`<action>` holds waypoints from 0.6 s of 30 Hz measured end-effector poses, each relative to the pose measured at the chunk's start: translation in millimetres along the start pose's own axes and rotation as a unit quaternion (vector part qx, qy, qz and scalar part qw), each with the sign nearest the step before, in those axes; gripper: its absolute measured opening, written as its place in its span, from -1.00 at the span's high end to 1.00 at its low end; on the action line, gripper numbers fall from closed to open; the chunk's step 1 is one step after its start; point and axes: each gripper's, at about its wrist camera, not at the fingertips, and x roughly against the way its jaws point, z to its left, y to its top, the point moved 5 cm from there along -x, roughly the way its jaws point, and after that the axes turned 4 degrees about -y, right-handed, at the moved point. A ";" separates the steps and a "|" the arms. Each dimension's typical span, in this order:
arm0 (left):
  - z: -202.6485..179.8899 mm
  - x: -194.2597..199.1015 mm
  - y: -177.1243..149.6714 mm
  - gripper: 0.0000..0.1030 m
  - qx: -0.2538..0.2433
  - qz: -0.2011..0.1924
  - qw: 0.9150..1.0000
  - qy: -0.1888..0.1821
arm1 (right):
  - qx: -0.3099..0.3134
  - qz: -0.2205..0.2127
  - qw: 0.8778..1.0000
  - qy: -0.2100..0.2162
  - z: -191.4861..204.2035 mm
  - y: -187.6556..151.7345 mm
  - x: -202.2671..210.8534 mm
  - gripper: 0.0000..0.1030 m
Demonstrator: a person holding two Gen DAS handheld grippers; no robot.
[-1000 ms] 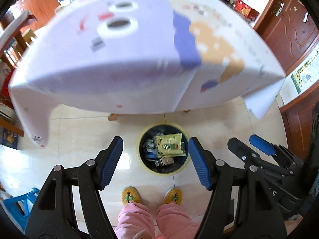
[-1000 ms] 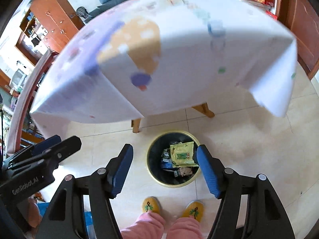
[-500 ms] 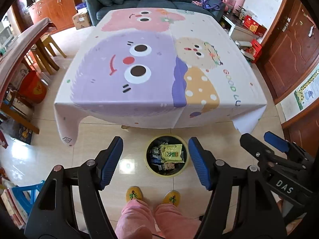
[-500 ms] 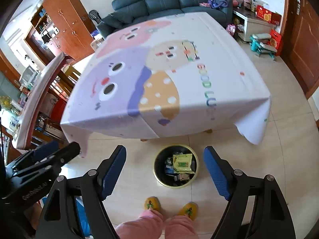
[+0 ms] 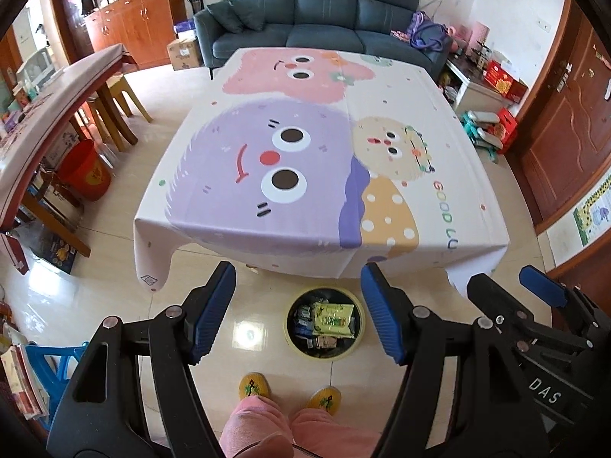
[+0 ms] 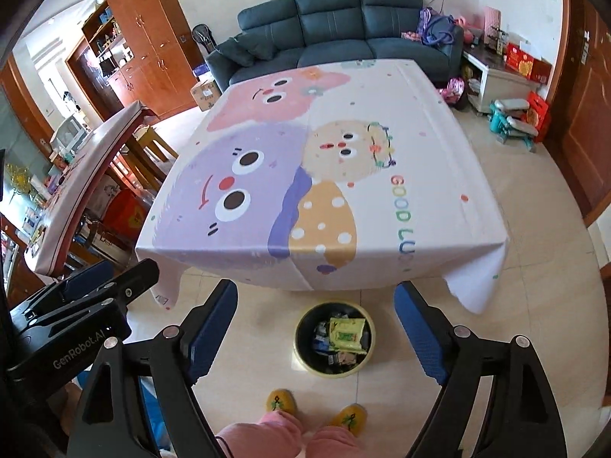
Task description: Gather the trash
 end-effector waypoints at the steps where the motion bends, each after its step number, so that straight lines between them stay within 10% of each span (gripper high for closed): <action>1: -0.4 0.6 2.0 -0.27 0.001 -0.003 1.000 0.001 | 0.001 -0.004 1.000 -0.001 0.1 2.9 1.5 -0.67; 18: -16.4 -3.6 31.5 -0.27 -0.011 -0.027 1.000 0.001 | 0.014 -0.036 0.999 -0.002 -1.0 37.5 0.8 -0.69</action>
